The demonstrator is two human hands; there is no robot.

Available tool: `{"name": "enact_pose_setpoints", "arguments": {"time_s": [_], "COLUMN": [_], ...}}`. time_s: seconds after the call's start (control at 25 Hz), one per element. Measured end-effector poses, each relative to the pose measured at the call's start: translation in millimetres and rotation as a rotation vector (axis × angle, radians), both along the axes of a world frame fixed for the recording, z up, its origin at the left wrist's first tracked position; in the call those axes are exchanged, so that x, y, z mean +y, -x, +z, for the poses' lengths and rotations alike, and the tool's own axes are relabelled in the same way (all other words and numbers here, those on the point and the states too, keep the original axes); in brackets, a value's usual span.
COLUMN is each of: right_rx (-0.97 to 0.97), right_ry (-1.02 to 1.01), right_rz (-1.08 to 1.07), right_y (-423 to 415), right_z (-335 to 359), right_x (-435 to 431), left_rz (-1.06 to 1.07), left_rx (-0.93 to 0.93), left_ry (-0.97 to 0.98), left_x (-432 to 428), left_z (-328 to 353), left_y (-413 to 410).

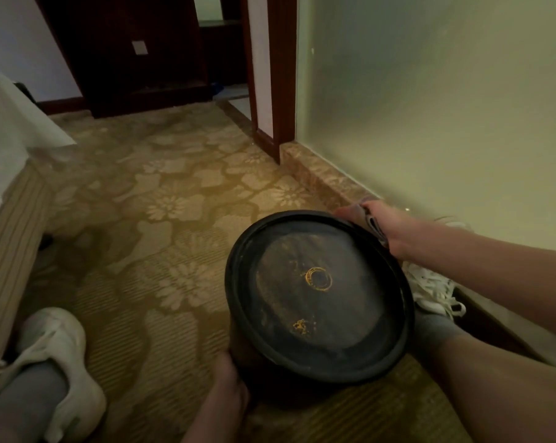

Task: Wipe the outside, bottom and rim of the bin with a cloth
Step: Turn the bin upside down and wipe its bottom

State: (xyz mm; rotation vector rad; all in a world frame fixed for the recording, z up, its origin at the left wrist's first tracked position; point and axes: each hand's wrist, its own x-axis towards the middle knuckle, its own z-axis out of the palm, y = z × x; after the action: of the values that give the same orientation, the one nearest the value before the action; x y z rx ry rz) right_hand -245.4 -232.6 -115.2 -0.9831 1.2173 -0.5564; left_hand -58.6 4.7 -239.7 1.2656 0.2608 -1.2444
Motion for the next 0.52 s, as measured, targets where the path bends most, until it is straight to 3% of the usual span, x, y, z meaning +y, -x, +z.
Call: {"name": "enact_pose_setpoints", "arguments": {"time_s": [0.2, 0.32, 0.52], "right_rx": [0.116, 0.062, 0.121], "right_ry": [0.064, 0.103, 0.266], "right_rz": [-0.135, -0.230, -0.293], "right_y": [5.9, -6.4, -32.4], "right_z": [-10.2, 3.9, 11.0], "right_x": [-7.1, 7.9, 31.2], "left_rz": [-0.068, -0.202, -0.197], "left_rx": [-0.213, -0.385, -0.342], "left_ry": [-0.140, -0.221, -0.171], "left_x": [-10.4, -9.1, -3.2], "left_z": [-15.7, -43.1, -29.6], "left_y": [-18.8, -40.5, -39.7]}}
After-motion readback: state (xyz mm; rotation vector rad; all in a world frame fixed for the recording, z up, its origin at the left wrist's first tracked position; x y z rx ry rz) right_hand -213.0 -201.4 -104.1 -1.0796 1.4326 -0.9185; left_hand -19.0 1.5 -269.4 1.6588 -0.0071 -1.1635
